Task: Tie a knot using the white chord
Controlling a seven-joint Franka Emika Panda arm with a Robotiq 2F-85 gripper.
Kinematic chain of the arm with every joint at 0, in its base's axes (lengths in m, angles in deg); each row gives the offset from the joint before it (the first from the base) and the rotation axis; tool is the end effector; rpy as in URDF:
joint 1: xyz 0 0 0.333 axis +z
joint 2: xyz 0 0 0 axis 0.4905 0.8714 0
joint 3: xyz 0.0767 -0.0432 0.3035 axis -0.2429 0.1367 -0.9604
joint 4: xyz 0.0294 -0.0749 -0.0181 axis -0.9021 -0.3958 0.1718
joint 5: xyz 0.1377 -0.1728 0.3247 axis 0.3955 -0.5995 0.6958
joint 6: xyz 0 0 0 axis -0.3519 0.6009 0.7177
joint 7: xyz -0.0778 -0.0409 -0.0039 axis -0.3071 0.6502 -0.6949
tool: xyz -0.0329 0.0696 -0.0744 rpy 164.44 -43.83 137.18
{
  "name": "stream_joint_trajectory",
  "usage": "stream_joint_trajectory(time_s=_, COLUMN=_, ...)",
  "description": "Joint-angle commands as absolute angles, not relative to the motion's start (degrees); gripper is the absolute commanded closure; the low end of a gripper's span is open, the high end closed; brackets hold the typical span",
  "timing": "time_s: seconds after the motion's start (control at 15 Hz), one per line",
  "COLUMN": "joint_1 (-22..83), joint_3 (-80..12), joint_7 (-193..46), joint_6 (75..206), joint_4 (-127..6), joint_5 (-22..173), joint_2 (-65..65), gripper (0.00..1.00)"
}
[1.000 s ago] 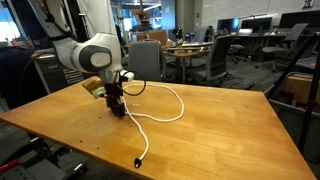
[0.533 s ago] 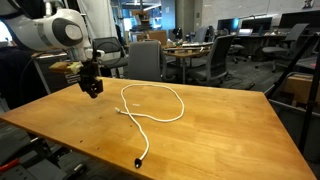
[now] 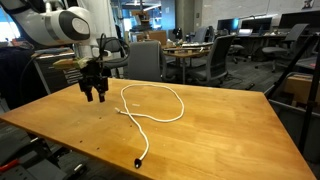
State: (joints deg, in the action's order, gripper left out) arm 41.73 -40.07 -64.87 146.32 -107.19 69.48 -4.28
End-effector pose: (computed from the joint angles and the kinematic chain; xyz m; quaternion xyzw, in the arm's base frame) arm 0.4542 0.1169 0.2065 0.9920 0.0750 -0.0816 0.0606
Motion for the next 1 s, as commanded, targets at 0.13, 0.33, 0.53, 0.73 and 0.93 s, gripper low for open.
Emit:
stream_joint_trajectory(time_s=0.13, joint_1=40.61, joint_3=-42.42, joint_7=-56.75, joint_6=154.25, joint_4=-107.15, joint_5=77.86, joint_2=-3.75, gripper=0.0)
stream_joint_trajectory(time_s=0.33, joint_1=40.72, joint_3=-41.93, joint_7=-56.35, joint_6=153.77, joint_4=-107.63, joint_5=77.7, joint_2=-3.99, gripper=0.0)
stream_joint_trajectory(time_s=0.53, joint_1=40.34, joint_3=-41.79, joint_7=-56.3, joint_6=153.75, joint_4=-107.68, joint_5=77.74, joint_2=-3.75, gripper=0.0)
stream_joint_trajectory(time_s=0.73, joint_1=40.59, joint_3=-39.88, joint_7=-50.21, joint_6=152.14, joint_4=-106.3, joint_5=76.74, joint_2=-2.42, gripper=0.0)
stream_joint_trajectory(time_s=0.93, joint_1=37.34, joint_3=-38.66, joint_7=-49.74, joint_6=149.92, joint_4=-105.74, joint_5=82.4, joint_2=-1.95, gripper=0.0)
